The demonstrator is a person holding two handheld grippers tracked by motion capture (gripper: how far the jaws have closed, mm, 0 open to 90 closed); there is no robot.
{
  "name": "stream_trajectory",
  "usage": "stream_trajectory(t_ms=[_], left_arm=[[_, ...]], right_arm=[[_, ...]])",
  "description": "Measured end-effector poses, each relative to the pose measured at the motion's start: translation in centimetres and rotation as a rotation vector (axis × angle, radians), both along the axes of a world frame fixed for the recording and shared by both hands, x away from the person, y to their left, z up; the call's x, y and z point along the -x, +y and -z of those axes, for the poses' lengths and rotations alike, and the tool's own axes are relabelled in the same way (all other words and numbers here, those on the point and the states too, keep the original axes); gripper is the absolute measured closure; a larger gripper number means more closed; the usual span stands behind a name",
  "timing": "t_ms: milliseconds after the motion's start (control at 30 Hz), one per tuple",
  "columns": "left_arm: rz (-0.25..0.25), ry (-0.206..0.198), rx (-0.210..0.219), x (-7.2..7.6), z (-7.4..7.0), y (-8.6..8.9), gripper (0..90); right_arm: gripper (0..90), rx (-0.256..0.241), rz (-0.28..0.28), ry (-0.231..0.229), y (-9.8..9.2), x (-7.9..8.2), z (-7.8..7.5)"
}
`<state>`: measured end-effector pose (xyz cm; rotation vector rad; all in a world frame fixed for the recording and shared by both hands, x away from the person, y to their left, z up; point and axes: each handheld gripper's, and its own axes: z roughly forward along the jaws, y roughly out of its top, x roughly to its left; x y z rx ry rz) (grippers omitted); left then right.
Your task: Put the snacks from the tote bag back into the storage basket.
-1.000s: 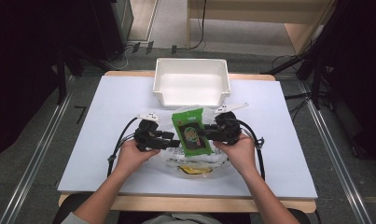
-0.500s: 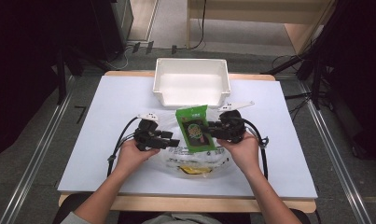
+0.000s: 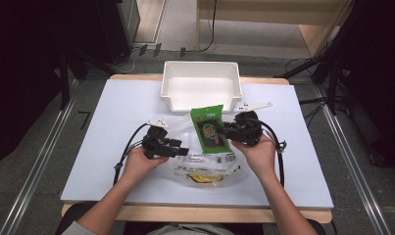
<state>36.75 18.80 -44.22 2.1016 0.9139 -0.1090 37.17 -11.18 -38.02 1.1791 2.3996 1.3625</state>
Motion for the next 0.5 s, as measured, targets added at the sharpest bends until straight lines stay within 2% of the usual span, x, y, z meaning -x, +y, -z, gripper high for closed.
stream_trajectory(t_ms=[200, 500], left_arm=[[-0.004, 0.003, -0.004, -0.1, 0.0, 0.1, 43.3], [-0.012, 0.001, -0.003, -0.1, 0.0, 0.3, 43.0]], right_arm=[[73.5, -0.003, 0.007, -0.003, 0.1, -0.5, -0.4], [73.7, -0.001, -0.016, -0.012, 0.8, -1.6, -1.4]])
